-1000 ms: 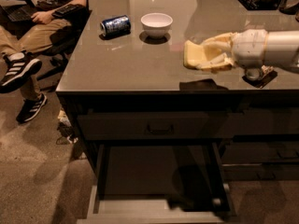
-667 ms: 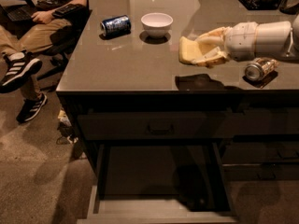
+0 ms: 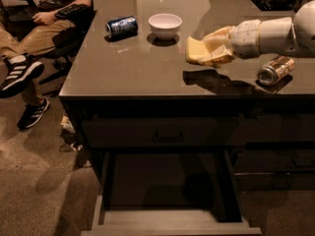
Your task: Pick sponge from middle drawer and place on counter
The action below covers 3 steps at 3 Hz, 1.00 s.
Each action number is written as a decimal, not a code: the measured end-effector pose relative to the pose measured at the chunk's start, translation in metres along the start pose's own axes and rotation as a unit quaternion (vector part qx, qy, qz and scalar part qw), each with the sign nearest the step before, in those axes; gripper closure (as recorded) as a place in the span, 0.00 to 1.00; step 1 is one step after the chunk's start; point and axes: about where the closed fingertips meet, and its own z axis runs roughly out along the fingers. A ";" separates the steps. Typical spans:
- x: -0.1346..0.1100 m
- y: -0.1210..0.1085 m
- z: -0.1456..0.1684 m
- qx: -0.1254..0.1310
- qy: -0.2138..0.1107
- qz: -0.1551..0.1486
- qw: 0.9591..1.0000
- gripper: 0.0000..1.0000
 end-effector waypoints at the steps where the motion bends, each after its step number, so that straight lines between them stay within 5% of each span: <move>1: 0.012 -0.005 0.009 -0.006 0.011 0.014 1.000 0.35; 2: 0.022 -0.008 0.016 -0.011 0.021 0.025 0.999 0.11; 3: 0.022 -0.007 0.018 -0.012 0.020 0.025 0.999 0.00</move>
Offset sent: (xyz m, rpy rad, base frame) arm 0.0334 -0.0132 -0.0244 -0.0268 0.0934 -0.0556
